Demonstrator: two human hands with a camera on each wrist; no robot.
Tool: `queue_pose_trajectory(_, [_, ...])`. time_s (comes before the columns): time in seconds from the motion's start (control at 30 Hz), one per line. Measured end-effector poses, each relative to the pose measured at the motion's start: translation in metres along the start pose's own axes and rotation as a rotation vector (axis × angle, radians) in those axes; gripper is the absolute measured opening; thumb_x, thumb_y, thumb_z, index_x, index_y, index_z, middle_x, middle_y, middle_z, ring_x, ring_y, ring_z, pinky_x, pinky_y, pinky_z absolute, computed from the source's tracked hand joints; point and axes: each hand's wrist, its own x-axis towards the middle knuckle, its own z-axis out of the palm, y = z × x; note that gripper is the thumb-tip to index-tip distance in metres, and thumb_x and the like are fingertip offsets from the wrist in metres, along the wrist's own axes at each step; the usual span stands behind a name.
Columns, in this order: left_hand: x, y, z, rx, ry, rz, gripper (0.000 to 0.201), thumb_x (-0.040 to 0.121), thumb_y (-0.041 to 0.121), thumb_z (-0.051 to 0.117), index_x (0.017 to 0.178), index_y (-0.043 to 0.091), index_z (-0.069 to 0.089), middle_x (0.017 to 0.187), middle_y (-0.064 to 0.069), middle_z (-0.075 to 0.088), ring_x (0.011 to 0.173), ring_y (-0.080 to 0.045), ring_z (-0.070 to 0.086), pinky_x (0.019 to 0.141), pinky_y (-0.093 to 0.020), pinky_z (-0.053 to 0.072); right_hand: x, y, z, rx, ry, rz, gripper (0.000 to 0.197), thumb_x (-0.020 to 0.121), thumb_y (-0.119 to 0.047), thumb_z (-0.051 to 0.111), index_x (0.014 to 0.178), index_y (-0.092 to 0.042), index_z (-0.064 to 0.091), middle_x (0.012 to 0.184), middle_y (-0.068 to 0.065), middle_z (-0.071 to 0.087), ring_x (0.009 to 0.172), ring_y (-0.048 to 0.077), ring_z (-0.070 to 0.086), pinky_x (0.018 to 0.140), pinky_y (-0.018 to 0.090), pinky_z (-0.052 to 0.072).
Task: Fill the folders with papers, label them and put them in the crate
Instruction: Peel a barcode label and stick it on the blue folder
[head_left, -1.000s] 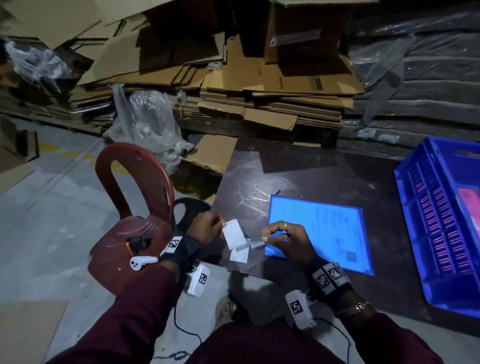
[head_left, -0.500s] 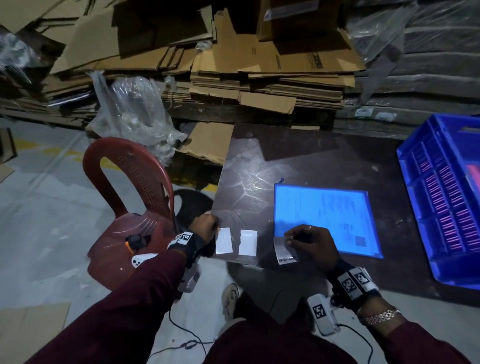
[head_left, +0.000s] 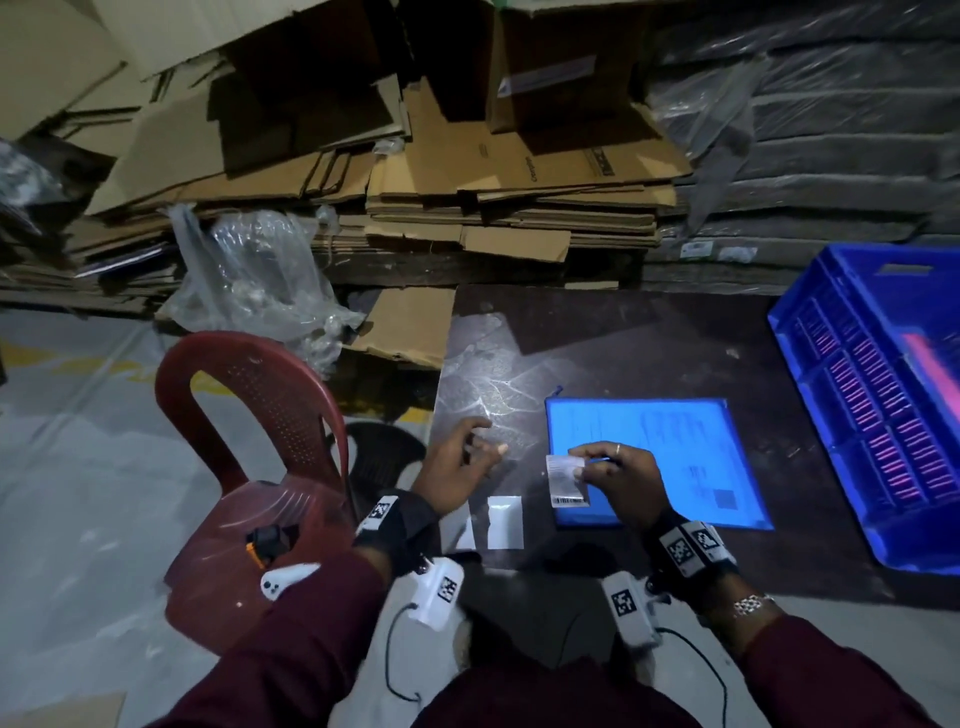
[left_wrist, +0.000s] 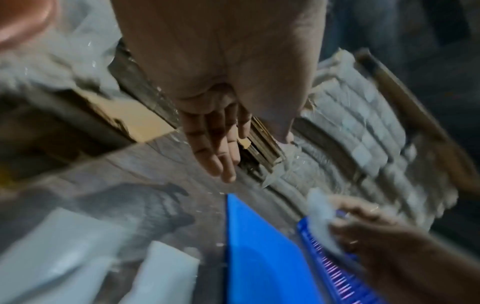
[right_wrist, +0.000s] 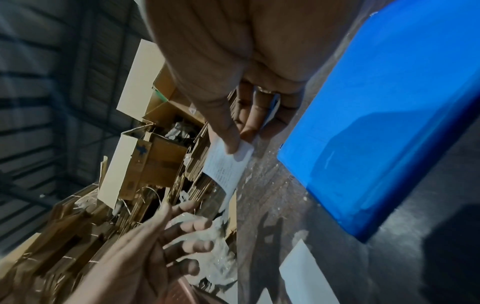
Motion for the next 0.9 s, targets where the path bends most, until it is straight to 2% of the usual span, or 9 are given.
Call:
queue_pose_trajectory(0.07, [0.005, 0.016, 0.014, -0.083, -0.034, 0.043, 0.044, 0.082, 0.038, 0.074, 0.12, 0.039, 0.051, 0.091, 0.002, 0.069, 0.079, -0.019, 0.07, 0.072, -0.038, 0.06, 0.008, -0.006, 0.003, 0.061, 0.039, 0.017, 0.024, 0.078, 0.014, 0.068, 0.095, -0.001, 0.074, 0.072, -0.006, 0.072, 0.064, 0.002, 0.064, 0.064, 0.013, 0.048])
queue_pose_trajectory(0.13, [0.007, 0.028, 0.029, -0.134, -0.092, 0.057, 0.047, 0.077, 0.037, 0.076, 0.118, 0.038, 0.052, 0.095, 0.001, 0.067, 0.079, -0.025, 0.07, 0.072, -0.045, 0.06, 0.012, -0.005, 0.002, 0.116, 0.088, 0.017, 0.026, 0.077, 0.019, 0.066, 0.099, 0.005, 0.07, 0.076, 0.001, 0.071, 0.065, 0.002, 0.066, 0.064, 0.014, 0.051])
queue_pose_trajectory(0.23, [0.01, 0.034, 0.052, -0.133, -0.128, 0.072, 0.042, 0.076, 0.034, 0.075, 0.11, 0.027, 0.052, 0.098, 0.002, 0.067, 0.073, -0.03, 0.069, 0.067, -0.056, 0.058, 0.017, -0.003, -0.006, 0.177, 0.127, 0.04, 0.036, 0.076, 0.023, 0.066, 0.106, 0.003, 0.067, 0.078, 0.01, 0.061, 0.063, 0.009, 0.062, 0.064, 0.018, 0.054])
queue_pose_trajectory(0.33, [0.017, 0.036, 0.071, -0.046, -0.148, 0.144, 0.036, 0.078, 0.025, 0.075, 0.106, 0.021, 0.053, 0.093, 0.007, 0.064, 0.057, -0.017, 0.06, 0.062, -0.048, 0.057, 0.022, 0.002, -0.02, 0.157, 0.164, 0.043, 0.037, 0.074, 0.022, 0.067, 0.1, -0.003, 0.062, 0.078, 0.011, 0.06, 0.061, 0.012, 0.06, 0.065, 0.025, 0.053])
queue_pose_trajectory(0.4, [0.023, 0.039, 0.08, 0.057, -0.139, 0.219, 0.035, 0.078, 0.023, 0.075, 0.108, 0.026, 0.057, 0.098, 0.009, 0.061, 0.055, -0.008, 0.055, 0.064, -0.034, 0.057, 0.026, 0.004, -0.029, 0.155, 0.212, 0.049, 0.038, 0.073, 0.024, 0.065, 0.09, -0.007, 0.053, 0.077, 0.01, 0.062, 0.056, 0.009, 0.059, 0.063, 0.026, 0.053])
queue_pose_trajectory(0.53, [0.038, 0.043, 0.097, 0.232, -0.095, 0.3, 0.042, 0.085, 0.029, 0.068, 0.126, 0.034, 0.059, 0.107, 0.01, 0.062, 0.066, 0.003, 0.054, 0.072, -0.015, 0.046, 0.033, 0.007, -0.056, 0.105, 0.187, 0.054, 0.035, 0.075, 0.023, 0.065, 0.082, -0.007, 0.05, 0.075, 0.008, 0.067, 0.058, 0.013, 0.065, 0.06, 0.028, 0.054])
queue_pose_trajectory(0.63, [0.048, 0.041, 0.117, 0.273, -0.069, 0.293, 0.042, 0.088, 0.033, 0.066, 0.129, 0.037, 0.058, 0.106, 0.011, 0.061, 0.07, -0.001, 0.055, 0.075, -0.023, 0.05, 0.044, 0.017, -0.083, 0.051, 0.151, 0.077, 0.03, 0.074, 0.02, 0.068, 0.079, -0.005, 0.053, 0.074, 0.006, 0.067, 0.06, 0.013, 0.067, 0.06, 0.029, 0.054])
queue_pose_trajectory(0.73, [0.056, 0.034, 0.143, 0.365, -0.065, 0.31, 0.044, 0.089, 0.034, 0.063, 0.132, 0.033, 0.058, 0.109, 0.006, 0.055, 0.085, -0.009, 0.059, 0.081, -0.03, 0.051, 0.054, 0.032, -0.107, 0.0, 0.158, 0.11, 0.028, 0.067, 0.015, 0.074, 0.074, -0.007, 0.058, 0.07, 0.003, 0.066, 0.058, 0.01, 0.061, 0.061, 0.029, 0.049])
queue_pose_trajectory(0.9, [0.066, 0.035, 0.182, 0.484, -0.02, 0.26, 0.041, 0.094, 0.037, 0.058, 0.134, 0.031, 0.057, 0.124, -0.002, 0.049, 0.11, -0.017, 0.053, 0.093, -0.018, 0.037, 0.067, 0.052, -0.131, -0.06, 0.095, 0.145, 0.027, 0.059, 0.011, 0.075, 0.064, -0.012, 0.062, 0.062, -0.003, 0.064, 0.058, 0.009, 0.058, 0.058, 0.025, 0.046])
